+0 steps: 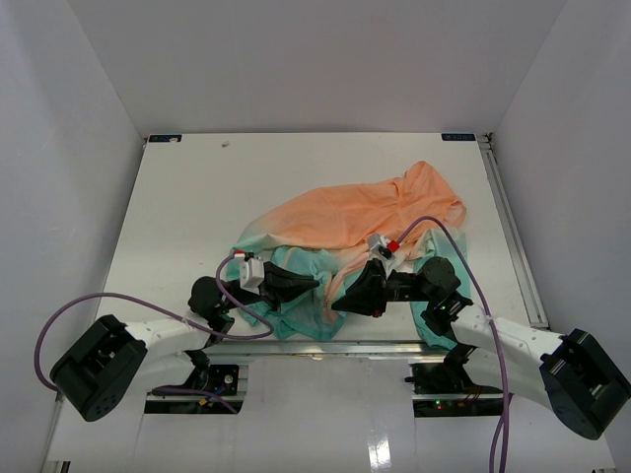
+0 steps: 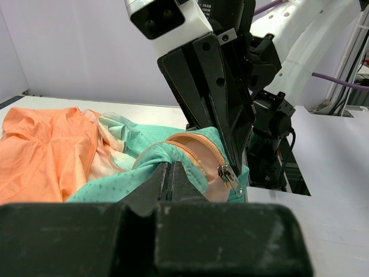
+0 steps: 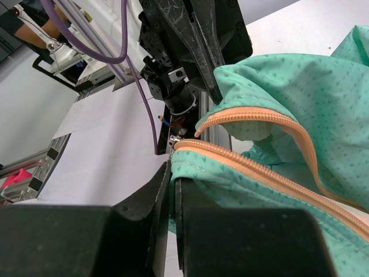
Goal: Zip up the jacket
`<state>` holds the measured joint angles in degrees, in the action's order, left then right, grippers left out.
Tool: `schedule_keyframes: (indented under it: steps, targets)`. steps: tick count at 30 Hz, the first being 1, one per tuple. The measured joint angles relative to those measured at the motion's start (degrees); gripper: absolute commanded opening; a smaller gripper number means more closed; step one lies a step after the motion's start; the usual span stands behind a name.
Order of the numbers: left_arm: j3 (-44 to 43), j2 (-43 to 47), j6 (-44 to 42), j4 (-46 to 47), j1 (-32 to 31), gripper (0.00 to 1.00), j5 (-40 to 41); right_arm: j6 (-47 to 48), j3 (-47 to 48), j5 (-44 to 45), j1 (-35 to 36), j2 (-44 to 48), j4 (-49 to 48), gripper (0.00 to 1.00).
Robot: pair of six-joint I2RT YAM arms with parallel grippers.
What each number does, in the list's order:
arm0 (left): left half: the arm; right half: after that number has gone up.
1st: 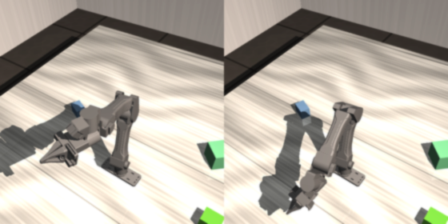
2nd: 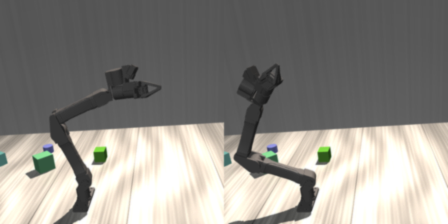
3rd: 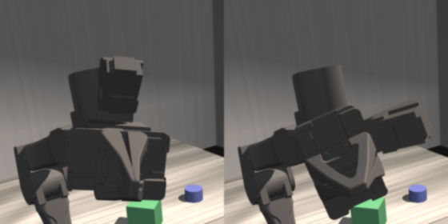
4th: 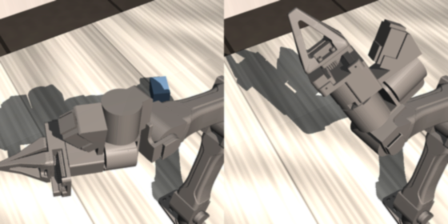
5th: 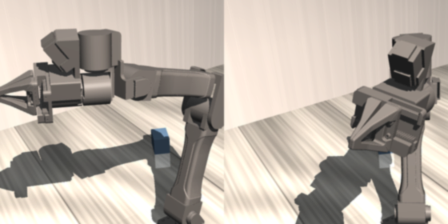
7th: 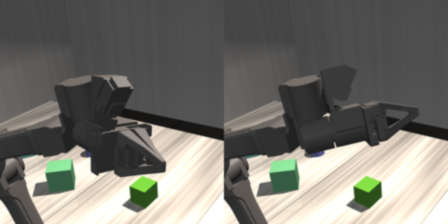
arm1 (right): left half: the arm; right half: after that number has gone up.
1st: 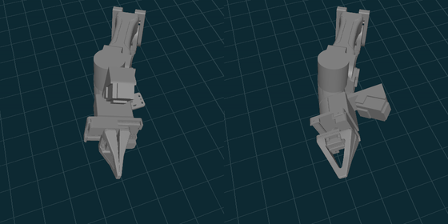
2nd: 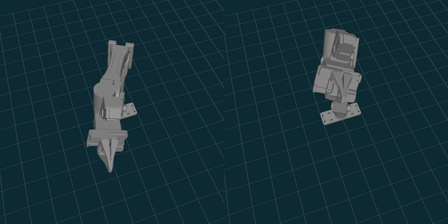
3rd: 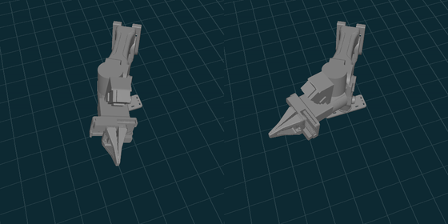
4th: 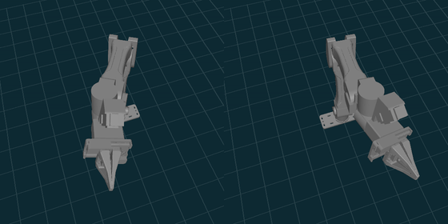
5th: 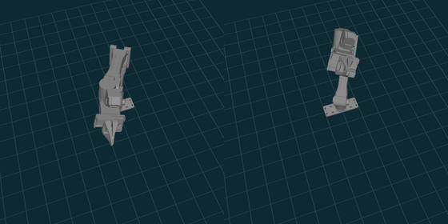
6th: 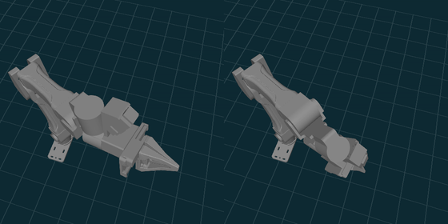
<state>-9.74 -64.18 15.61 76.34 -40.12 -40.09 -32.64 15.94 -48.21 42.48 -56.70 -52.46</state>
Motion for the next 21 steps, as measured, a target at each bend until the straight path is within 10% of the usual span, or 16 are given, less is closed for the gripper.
schedule_keyframes:
  steps: [21]
  targets:
    - [0.00, 2.37, -0.13, 0.00, 0.00, 0.00, 0.00, -0.29, 0.00, 0.00, 0.00, -2.26, -0.30, 0.08]
